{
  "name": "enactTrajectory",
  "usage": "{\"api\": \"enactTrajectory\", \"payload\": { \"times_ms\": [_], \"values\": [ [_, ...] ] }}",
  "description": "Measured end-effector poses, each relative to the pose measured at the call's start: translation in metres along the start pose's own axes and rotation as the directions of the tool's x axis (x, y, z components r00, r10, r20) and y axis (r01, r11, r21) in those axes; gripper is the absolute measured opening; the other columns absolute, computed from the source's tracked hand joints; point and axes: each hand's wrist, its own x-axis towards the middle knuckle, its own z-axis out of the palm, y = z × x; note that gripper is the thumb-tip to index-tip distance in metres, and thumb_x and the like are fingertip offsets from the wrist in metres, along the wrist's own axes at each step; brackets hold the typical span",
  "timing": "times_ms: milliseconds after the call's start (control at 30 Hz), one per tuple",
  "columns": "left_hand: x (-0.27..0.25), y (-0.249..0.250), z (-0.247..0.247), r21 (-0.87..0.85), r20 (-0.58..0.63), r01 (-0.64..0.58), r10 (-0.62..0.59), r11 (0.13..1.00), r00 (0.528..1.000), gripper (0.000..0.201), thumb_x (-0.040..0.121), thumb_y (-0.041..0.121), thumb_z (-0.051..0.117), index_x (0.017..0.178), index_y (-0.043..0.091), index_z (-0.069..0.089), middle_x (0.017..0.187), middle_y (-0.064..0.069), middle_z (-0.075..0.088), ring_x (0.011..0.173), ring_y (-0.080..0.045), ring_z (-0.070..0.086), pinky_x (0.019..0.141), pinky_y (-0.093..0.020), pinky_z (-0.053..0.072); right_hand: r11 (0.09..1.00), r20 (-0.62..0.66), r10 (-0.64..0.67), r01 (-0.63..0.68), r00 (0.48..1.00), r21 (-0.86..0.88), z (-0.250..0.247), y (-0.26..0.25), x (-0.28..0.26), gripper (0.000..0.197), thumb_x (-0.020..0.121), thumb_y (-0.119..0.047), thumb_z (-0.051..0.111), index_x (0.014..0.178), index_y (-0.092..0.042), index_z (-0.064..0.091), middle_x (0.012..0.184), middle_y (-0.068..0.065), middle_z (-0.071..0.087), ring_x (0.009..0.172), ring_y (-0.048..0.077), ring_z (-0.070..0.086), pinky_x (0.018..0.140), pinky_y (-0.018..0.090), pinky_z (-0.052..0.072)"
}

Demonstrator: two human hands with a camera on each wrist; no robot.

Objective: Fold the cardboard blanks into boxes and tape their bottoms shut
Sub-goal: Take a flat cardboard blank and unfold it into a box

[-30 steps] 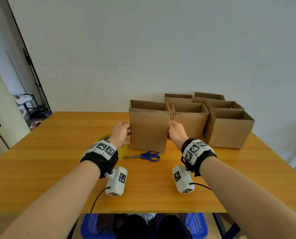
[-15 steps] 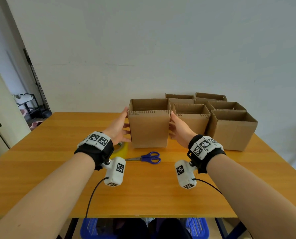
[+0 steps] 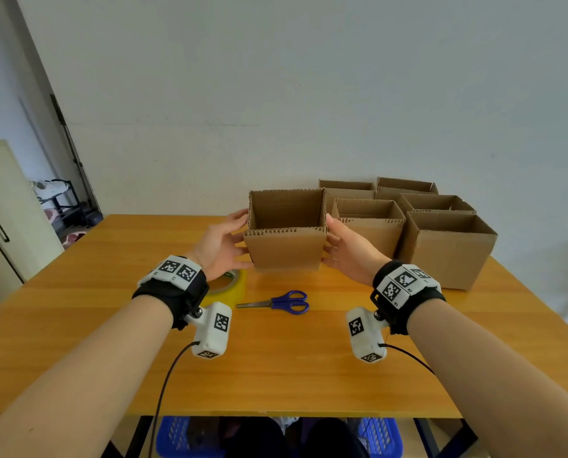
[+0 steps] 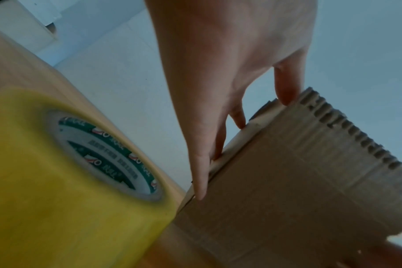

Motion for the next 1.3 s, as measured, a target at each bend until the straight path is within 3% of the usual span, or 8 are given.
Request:
{"api": "enactTrajectory", "payload": {
  "times_ms": [133,267,400,700,900,1033,1167,1300],
  "values": [
    [0.002,-0.005,0.003,0.056,-0.030,-0.006,0.008,0.998,1.000,0.065,0.082,0.025,0.065,0.138,0.042,0.036,0.134,-0.003,0.048,0.119,-0.040,0.051,0.103,-0.063,0.034,0.999,0.005,-0.040,0.040,0.999,-0.023,0.000,0.001,0.003,0.079,0.081,-0.048,0.064,0.149,-0.032,0.026,0.151,0.000,0.037,0.139,0.027,0.034,0.114,0.051,0.026],
    [0.006,-0.008,0.004,0.071,-0.075,0.007,-0.001,0.997,0.997,0.075,0.078,0.017,0.071,0.138,0.045,0.036,0.149,-0.008,0.032,0.132,-0.046,0.032,0.103,-0.065,0.032,0.995,0.010,-0.068,0.068,0.998,-0.066,0.002,0.000,0.001,0.081,0.078,-0.045,0.067,0.148,-0.030,0.029,0.148,0.004,0.040,0.136,0.028,0.039,0.112,0.051,0.031],
    [0.004,-0.009,0.008,0.079,-0.148,-0.017,0.029,0.997,0.989,0.070,0.088,0.002,0.058,0.142,0.039,0.034,0.155,-0.007,0.019,0.140,-0.044,0.016,0.102,-0.064,0.035,0.991,-0.010,-0.093,0.091,0.996,-0.102,0.005,0.000,0.001,0.061,0.091,-0.033,0.059,0.145,-0.028,0.031,0.143,0.005,0.046,0.130,0.025,0.046,0.105,0.044,0.041],
    [-0.001,-0.013,0.008,0.107,-0.218,-0.039,0.061,0.994,0.974,0.075,0.092,-0.006,0.048,0.149,0.034,0.019,0.155,-0.006,0.021,0.137,-0.027,0.034,0.107,-0.061,0.031,0.984,0.024,-0.098,0.101,0.995,-0.150,0.013,0.000,-0.005,0.056,0.092,-0.023,0.058,0.142,-0.026,0.033,0.132,-0.001,0.053,0.122,0.020,0.053,0.102,0.039,0.043],
    [0.001,-0.011,0.007,0.116,-0.217,-0.010,0.035,0.993,0.975,0.076,0.091,0.000,0.054,0.149,0.035,0.018,0.156,-0.002,0.020,0.140,-0.031,0.027,0.106,-0.060,0.032,0.985,0.021,-0.082,0.084,0.996,-0.153,0.015,0.002,-0.007,0.053,0.093,-0.026,0.057,0.140,-0.028,0.035,0.136,0.003,0.052,0.121,0.019,0.054,0.091,0.032,0.046],
    [0.002,-0.010,0.006,0.102,-0.207,-0.004,0.025,0.995,0.978,0.068,0.094,0.020,0.056,0.149,0.035,0.019,0.149,-0.002,0.036,0.125,-0.030,0.048,0.106,-0.059,0.033,0.974,0.041,-0.116,0.122,0.992,-0.193,0.015,0.001,-0.007,0.056,0.093,-0.023,0.057,0.144,-0.029,0.033,0.135,0.005,0.052,0.121,0.022,0.054,0.104,0.041,0.044],
    [0.002,-0.010,0.006,0.121,-0.219,-0.010,0.036,0.993,0.975,0.066,0.093,0.032,0.055,0.149,0.035,0.021,0.145,-0.002,0.042,0.124,-0.029,0.049,0.105,-0.060,0.034,0.972,0.049,-0.126,0.133,0.991,-0.196,0.016,-0.002,-0.007,0.057,0.093,-0.022,0.058,0.144,-0.029,0.033,0.135,0.007,0.052,0.121,0.022,0.055,0.104,0.041,0.045],
    [0.002,-0.006,0.008,0.211,-0.242,-0.024,0.076,0.977,0.967,0.046,0.091,0.045,0.054,0.134,0.030,0.045,0.138,-0.003,0.046,0.127,-0.030,0.043,0.092,-0.062,0.045,0.977,0.076,-0.125,0.137,0.989,-0.165,0.014,-0.005,-0.008,0.052,0.092,-0.019,0.059,0.137,-0.032,0.039,0.133,0.007,0.054,0.121,0.023,0.055,0.102,0.040,0.046]
  ]
}}
